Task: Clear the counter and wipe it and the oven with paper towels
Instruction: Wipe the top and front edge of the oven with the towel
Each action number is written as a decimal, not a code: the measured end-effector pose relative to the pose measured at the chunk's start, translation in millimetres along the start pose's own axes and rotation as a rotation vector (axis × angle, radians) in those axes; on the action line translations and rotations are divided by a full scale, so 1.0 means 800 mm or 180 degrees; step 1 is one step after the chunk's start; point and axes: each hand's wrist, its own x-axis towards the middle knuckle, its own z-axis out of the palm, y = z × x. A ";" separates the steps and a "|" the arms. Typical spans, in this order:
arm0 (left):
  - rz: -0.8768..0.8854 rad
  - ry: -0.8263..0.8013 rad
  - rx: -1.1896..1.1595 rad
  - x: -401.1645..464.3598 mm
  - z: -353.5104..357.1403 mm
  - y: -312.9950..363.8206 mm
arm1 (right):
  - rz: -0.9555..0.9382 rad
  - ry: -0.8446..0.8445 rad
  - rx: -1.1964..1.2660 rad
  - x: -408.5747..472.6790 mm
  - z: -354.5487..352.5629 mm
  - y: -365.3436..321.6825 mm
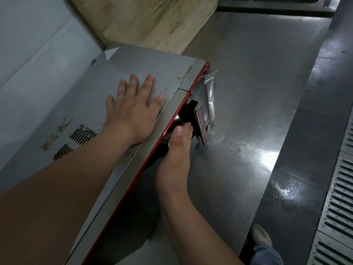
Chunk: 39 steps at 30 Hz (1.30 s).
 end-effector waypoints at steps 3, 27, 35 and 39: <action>0.0001 -0.0013 0.0004 0.000 -0.002 0.001 | -0.0479 0.0078 -0.0144 -0.011 -0.005 0.010; 0.0051 0.0048 0.0095 0.002 0.001 -0.002 | -0.0469 0.0509 -0.0147 0.018 0.008 0.015; 0.0013 0.0025 0.0035 0.001 0.001 -0.001 | -0.1598 0.0088 -0.0624 0.024 -0.002 0.032; 0.0033 0.0034 0.0061 0.001 0.000 0.000 | -0.1462 0.0055 -0.0592 0.049 -0.022 0.061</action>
